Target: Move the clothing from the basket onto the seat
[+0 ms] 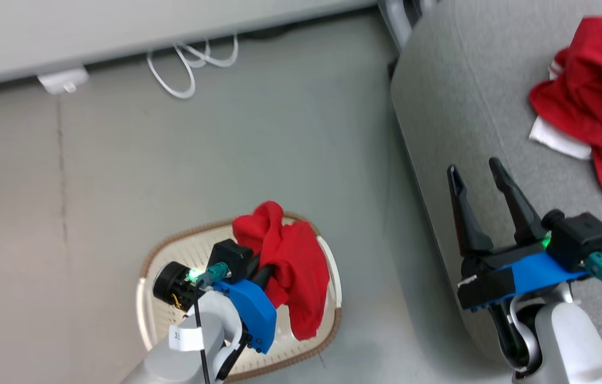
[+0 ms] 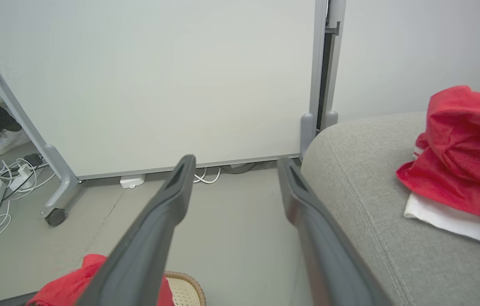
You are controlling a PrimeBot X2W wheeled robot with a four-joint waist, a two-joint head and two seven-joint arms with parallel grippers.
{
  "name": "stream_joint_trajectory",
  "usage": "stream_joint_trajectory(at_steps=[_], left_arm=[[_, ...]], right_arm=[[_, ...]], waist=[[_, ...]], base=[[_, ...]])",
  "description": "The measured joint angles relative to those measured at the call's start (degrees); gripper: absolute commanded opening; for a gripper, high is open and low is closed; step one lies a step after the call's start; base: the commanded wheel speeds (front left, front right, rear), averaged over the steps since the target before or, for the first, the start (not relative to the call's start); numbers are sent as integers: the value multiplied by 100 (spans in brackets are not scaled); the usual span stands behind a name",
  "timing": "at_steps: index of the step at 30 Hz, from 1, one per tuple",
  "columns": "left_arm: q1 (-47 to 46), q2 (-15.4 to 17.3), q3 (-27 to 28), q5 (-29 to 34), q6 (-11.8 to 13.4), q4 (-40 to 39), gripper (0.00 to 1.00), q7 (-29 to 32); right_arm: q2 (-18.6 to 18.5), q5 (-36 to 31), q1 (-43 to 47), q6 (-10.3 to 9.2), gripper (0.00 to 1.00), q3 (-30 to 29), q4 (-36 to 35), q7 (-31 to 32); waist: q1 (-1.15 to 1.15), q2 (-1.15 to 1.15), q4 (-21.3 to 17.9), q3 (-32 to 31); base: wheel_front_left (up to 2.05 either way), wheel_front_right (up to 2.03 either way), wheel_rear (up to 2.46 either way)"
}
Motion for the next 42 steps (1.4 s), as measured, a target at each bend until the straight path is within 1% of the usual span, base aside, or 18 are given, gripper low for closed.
stream_joint_trajectory(at_steps=[5,12,15,18,23,30,37,42], left_arm=[[149,-69,-3,21,-16,-274,0,0],[204,-111,-200,-81,-16,-584,0,-1],[142,-121,-352,-81,-18,-687,0,0],[-106,-114,-416,-109,-19,-800,0,-1],[-504,-115,-434,-194,-19,-965,0,-1],[-862,-158,-419,-296,-19,-1073,0,-1],[-889,-198,-448,-332,-19,-1055,0,-1],[-884,-210,-467,-359,-19,-1016,0,-1]], right_arm=[[0,-1,249,0,100,-7,21,127],[1,52,685,0,100,-37,38,312],[1,53,874,0,100,-23,22,390],[1,54,957,0,100,-4,-11,414],[2,65,1017,0,100,23,-55,465],[2,140,1070,0,100,75,-65,474],[2,175,1069,0,100,215,-80,485],[2,261,1065,0,100,425,-124,541]], waist=[[-1,0,182,-642],[0,0,424,-1434],[-1,0,538,-1707],[0,0,657,-1887],[0,0,791,-2048],[1,0,832,-2112],[1,0,801,-2095],[1,0,787,-2083]], base=[[0,0,0],[0,0,0],[0,0,0],[0,0,0],[0,0,0],[0,0,0],[0,0,0],[0,0,0]])
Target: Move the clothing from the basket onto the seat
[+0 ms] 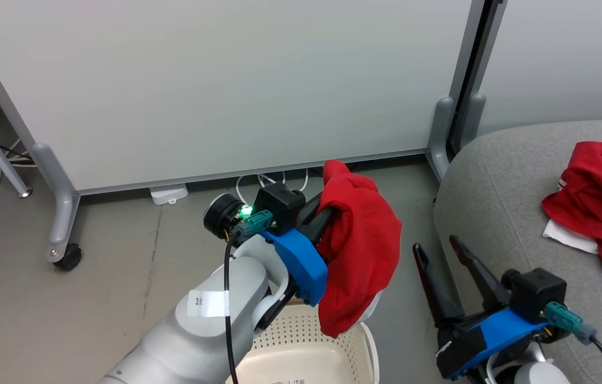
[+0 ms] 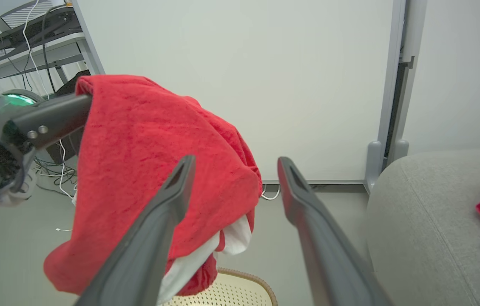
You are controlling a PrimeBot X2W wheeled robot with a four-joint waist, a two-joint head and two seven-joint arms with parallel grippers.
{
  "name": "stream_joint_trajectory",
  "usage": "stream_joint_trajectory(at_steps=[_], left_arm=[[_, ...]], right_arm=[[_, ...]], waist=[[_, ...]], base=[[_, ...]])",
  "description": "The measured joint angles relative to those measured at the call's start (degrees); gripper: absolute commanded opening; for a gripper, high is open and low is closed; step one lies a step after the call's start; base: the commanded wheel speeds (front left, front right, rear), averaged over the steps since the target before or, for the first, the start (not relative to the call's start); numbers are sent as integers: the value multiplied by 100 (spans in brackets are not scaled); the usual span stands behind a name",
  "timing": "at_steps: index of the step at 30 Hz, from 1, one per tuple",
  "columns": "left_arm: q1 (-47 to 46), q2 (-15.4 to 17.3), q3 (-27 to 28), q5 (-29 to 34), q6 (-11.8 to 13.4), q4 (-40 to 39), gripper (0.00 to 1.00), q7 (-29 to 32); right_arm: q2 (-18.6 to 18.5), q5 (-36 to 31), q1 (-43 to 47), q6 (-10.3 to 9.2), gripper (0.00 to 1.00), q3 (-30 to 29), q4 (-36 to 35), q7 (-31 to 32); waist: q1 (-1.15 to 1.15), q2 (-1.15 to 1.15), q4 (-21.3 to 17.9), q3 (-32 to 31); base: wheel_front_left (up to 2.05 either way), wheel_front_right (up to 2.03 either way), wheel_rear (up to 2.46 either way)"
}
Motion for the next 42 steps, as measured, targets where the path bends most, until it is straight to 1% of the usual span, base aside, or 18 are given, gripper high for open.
stream_joint_trajectory(at_steps=[10,17,25,34,41,42], left_arm=[[10,-5,-41,-14,0,120,0,0],[37,-20,-112,-33,0,174,0,0],[30,-57,-233,-123,0,147,0,0],[15,-78,-270,-266,0,77,0,1],[18,-86,-339,-288,0,68,0,1],[18,-86,-347,-309,0,68,0,0]], right_arm=[[3,322,-276,0,100,945,82,125],[8,406,-745,0,100,1405,588,153],[9,428,-1171,0,100,1495,1519,-7],[7,385,-1731,0,100,1555,2613,-350],[7,404,-2143,0,100,1683,3289,-520],[7,443,-2193,0,32,1703,3366,-548]], waist=[[0,0,-27,64],[1,0,-9,126],[0,0,61,168],[0,0,110,194],[0,0,144,180],[0,0,148,178]], base=[[0,0,0],[0,0,0],[0,0,0],[0,0,0],[0,0,0],[0,0,0]])
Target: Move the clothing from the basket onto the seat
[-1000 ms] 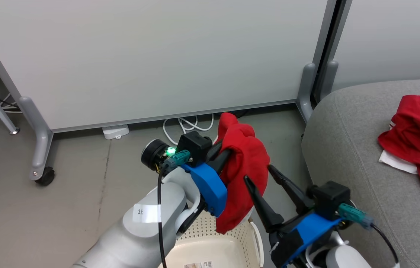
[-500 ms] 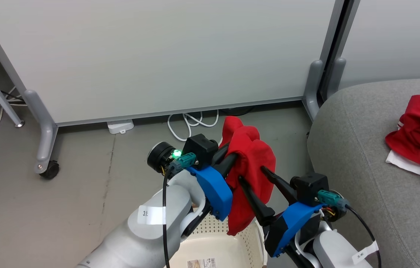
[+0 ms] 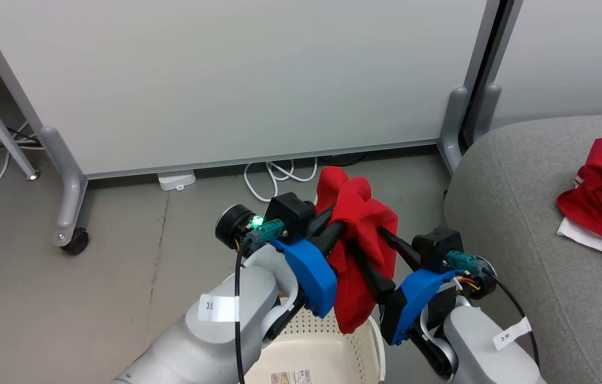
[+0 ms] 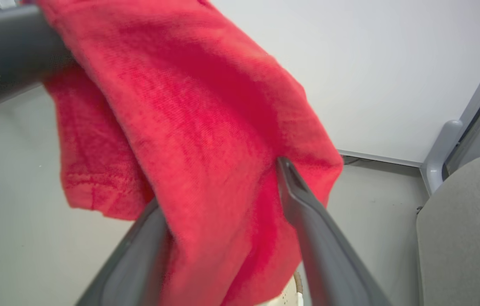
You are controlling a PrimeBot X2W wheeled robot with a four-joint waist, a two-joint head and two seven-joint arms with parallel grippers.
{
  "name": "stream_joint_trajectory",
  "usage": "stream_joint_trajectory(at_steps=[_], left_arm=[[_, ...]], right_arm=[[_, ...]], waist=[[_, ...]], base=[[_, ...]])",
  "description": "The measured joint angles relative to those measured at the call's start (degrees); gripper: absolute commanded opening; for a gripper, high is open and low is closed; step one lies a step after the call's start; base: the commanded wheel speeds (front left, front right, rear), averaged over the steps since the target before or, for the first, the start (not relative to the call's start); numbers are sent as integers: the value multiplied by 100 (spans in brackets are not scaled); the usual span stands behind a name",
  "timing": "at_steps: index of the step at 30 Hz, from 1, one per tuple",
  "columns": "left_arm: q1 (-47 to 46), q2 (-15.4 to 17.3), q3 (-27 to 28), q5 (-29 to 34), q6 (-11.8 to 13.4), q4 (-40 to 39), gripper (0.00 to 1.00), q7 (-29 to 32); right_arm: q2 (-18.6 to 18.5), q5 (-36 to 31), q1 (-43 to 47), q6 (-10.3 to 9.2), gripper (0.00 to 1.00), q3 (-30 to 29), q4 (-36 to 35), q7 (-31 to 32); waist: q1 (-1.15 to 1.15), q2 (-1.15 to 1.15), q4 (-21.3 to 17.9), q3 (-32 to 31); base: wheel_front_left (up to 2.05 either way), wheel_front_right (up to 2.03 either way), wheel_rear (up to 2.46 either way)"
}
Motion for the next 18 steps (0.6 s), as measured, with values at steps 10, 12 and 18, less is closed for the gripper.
stream_joint_trajectory(at_steps=[10,12,18], left_arm=[[3,9,-11,-15,0,18,0,0],[6,16,0,-10,0,18,0,1],[29,30,64,33,0,14,43,1]], right_arm=[[0,374,-262,0,0,238,437,-294],[0,430,-287,0,0,276,492,-345],[0,575,-375,0,0,347,622,-450]], waist=[[0,0,-18,-19],[0,0,-30,-26],[0,0,-57,-40]], base=[[0,0,0],[0,0,0],[0,0,0]])
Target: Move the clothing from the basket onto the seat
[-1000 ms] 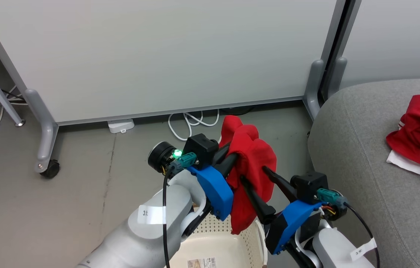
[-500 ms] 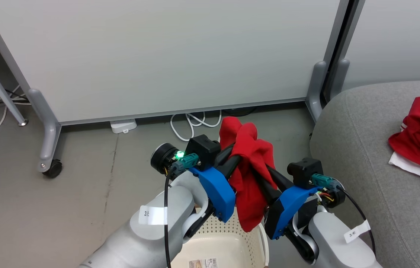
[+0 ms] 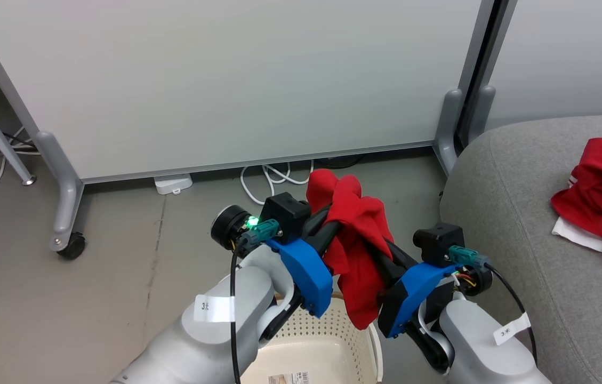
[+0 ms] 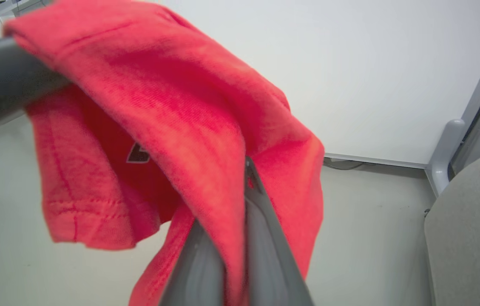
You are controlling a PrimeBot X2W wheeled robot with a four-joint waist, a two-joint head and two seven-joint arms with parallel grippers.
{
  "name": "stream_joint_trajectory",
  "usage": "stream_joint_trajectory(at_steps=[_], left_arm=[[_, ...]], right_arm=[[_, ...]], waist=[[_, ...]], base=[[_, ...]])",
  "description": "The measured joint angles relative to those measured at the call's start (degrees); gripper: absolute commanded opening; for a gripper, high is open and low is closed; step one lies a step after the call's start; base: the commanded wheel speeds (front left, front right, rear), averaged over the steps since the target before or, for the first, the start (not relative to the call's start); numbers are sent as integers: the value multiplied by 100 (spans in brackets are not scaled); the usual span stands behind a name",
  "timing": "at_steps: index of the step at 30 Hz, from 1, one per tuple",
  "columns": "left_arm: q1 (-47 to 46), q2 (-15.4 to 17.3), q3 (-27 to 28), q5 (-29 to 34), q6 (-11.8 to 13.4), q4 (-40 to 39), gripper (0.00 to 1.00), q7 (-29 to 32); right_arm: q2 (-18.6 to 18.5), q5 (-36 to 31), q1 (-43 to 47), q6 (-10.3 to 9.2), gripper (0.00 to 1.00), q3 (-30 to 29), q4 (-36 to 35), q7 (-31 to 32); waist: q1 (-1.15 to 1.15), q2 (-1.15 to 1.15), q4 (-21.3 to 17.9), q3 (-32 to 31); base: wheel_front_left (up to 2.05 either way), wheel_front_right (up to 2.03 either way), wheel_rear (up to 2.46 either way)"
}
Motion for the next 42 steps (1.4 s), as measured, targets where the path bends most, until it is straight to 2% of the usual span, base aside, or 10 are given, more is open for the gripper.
stream_joint_trajectory(at_steps=[1,2,10,18,23,34,42], left_arm=[[19,7,26,5,0,-13,86,0],[52,20,57,20,0,-37,100,-1],[636,248,627,455,0,-523,100,-2],[1879,577,1483,1095,0,-1497,100,-2],[2458,723,2005,1371,0,-1844,100,-2],[3297,737,3147,1974,0,-2323,100,-2],[3607,688,3444,2141,0,-2428,100,-2]], right_arm=[[0,11,-10,0,0,10,14,-20],[0,47,-19,0,0,20,21,-43],[0,145,-87,0,0,-42,69,-176],[0,133,-88,0,0,-240,107,-250],[0,96,-87,0,0,-326,114,-272],[0,36,-73,0,0,-456,119,-291],[-1,-16,-42,0,0,-528,120,-298]], waist=[[0,0,-5,-1],[0,0,-9,-2],[0,0,-15,-11],[0,0,-12,-13],[0,0,-16,-12],[0,0,-28,-2],[0,0,-31,-15]], base=[[0,0,0],[0,0,0],[0,0,0],[0,0,0],[0,0,0],[0,0,0],[0,0,0]])
